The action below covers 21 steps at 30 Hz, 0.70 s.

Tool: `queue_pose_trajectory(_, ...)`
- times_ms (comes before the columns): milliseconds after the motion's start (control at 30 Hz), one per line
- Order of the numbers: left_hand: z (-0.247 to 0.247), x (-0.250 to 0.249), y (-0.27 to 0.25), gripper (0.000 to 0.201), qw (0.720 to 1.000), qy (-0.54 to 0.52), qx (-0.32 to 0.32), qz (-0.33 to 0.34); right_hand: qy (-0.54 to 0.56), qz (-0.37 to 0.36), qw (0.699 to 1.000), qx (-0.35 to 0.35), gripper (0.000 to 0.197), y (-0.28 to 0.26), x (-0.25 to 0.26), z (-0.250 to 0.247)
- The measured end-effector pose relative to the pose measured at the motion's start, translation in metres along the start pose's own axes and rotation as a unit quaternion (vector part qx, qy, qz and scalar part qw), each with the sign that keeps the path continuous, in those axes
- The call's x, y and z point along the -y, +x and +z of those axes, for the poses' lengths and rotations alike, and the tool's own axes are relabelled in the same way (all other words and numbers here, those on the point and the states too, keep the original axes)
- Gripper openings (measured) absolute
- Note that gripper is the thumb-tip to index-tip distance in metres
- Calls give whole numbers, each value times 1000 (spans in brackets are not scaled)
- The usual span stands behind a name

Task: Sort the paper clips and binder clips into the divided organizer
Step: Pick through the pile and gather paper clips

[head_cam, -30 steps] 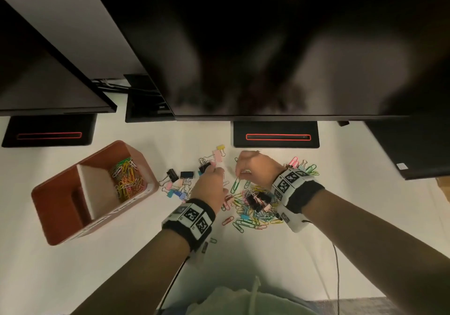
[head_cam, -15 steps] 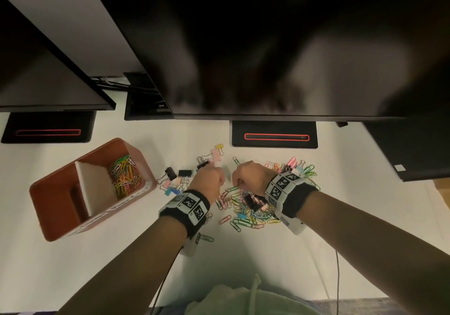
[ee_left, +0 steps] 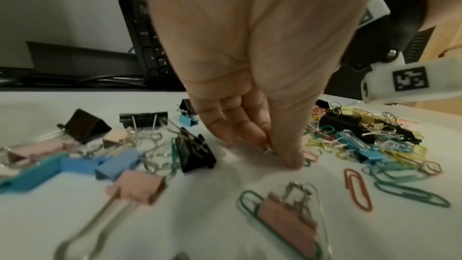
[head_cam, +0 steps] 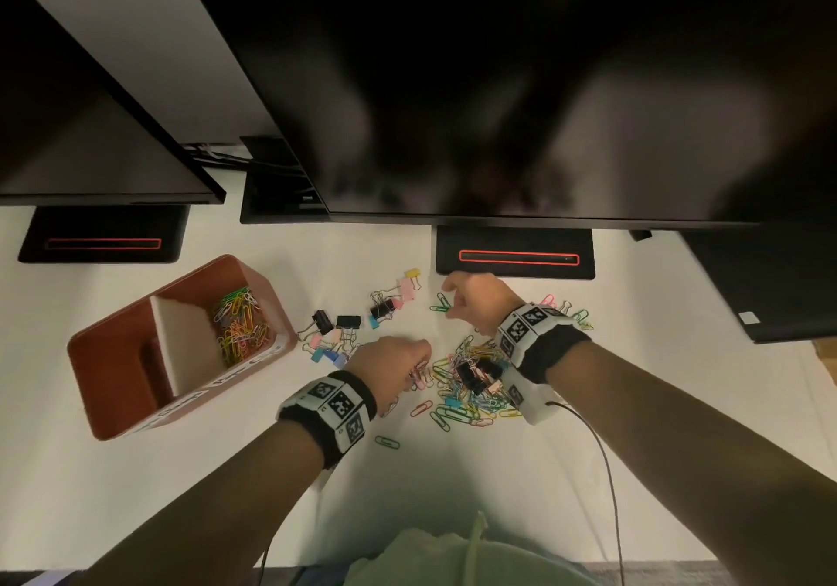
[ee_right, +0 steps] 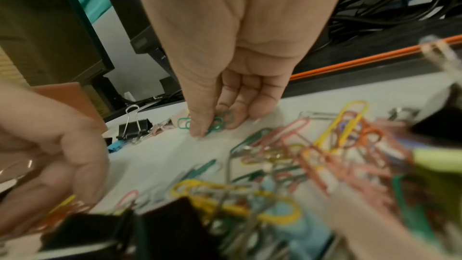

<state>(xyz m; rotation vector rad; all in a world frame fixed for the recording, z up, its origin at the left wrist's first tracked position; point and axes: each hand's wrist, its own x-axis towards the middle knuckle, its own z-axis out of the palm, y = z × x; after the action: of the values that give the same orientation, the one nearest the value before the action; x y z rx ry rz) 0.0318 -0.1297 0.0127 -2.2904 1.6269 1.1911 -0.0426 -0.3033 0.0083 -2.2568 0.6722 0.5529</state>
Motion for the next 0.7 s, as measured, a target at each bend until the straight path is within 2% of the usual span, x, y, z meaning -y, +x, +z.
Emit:
queue_pose_trajectory(67, 1, -1, 3, 24, 1000, -8, -12, -3, -14, -6, 1000, -3, 25, 4, 2, 5)
queue_pose_trajectory(133, 1, 0, 5, 22, 1000, -15, -16, -5, -48, -28, 998, 5, 18, 5, 3, 7)
queue_pose_trajectory(300, 5, 6, 6, 22, 998, -37, -54, 2, -104, -109, 988, 35, 12, -10, -6, 5)
queue_pose_trajectory(400, 3, 8, 7, 21, 997, -42, -68, 10, -108, -138, 983, 56, 17, -26, -11, 8)
queue_pose_trajectory(567, 2, 10, 10, 24, 998, -25, -51, -6, -119, -128, 981, 84, 27, -43, -10, 20)
queue_pose_trajectory(700, 5, 9, 10, 26, 998, -4, -47, -35, -102, -97, 986, 95, 28, -43, -4, 22)
